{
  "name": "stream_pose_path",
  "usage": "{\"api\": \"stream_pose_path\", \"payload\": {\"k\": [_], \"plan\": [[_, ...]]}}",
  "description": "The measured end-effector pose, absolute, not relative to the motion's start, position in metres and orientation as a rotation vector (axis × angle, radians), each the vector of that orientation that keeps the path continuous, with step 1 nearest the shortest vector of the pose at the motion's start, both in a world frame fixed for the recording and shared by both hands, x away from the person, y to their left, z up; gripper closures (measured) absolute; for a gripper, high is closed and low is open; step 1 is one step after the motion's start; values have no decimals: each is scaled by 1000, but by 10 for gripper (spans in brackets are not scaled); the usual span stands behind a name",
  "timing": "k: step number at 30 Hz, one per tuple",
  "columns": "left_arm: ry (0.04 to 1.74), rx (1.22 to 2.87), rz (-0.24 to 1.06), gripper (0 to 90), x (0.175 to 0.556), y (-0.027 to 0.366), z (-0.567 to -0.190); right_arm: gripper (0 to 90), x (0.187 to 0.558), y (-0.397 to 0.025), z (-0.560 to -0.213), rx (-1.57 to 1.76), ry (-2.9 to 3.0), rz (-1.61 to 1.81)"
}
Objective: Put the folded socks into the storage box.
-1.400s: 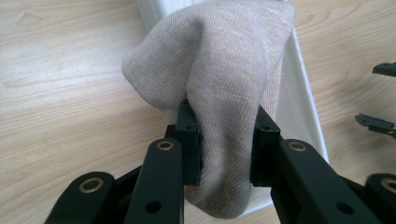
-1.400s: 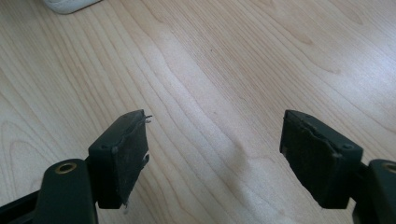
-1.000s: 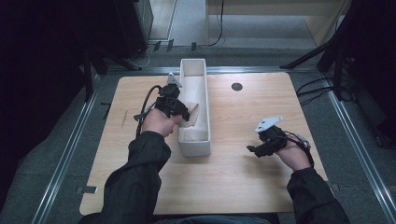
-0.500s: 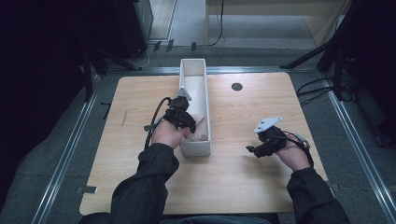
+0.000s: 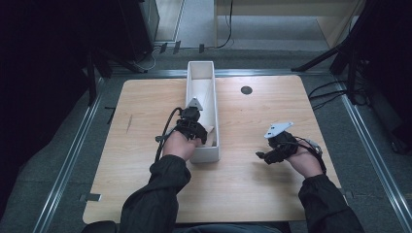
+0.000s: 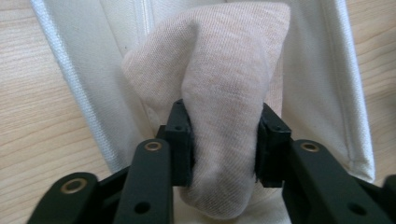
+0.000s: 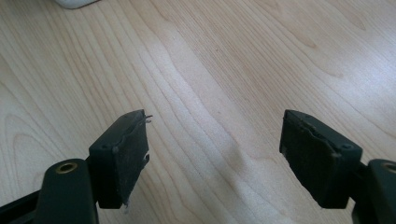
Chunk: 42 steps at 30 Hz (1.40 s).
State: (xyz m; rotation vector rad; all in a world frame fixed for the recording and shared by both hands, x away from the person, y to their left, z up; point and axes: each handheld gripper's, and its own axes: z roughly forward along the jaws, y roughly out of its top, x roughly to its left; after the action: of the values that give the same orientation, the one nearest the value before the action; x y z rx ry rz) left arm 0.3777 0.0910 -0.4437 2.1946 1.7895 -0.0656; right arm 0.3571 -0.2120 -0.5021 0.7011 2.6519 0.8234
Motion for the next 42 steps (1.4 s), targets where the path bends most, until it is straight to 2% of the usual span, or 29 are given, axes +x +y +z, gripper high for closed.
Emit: {"api": "stream_pose_path", "payload": {"k": [7,12,15,19,26,31,42], "plan": [[1775,2202,-77,501,377,92,-441,244,356,-211,-503,678,2655,792],[1745,2194,-64,476,376,92,-433,244,356,-211,-503,679,2655,790],[1710,2187,-49,540,375,91,-427,244,356,-211,-503,678,2656,787],[1683,2198,-42,727,372,90,-427,243,356,-211,-503,678,2654,787],[1678,2207,-65,871,370,91,-438,243,356,-210,-503,663,2657,784],[1677,2222,-93,887,371,88,-450,243,356,-210,-503,658,2658,787],[1681,2262,-55,886,367,84,-464,243,355,-208,-504,637,2671,769]]}}
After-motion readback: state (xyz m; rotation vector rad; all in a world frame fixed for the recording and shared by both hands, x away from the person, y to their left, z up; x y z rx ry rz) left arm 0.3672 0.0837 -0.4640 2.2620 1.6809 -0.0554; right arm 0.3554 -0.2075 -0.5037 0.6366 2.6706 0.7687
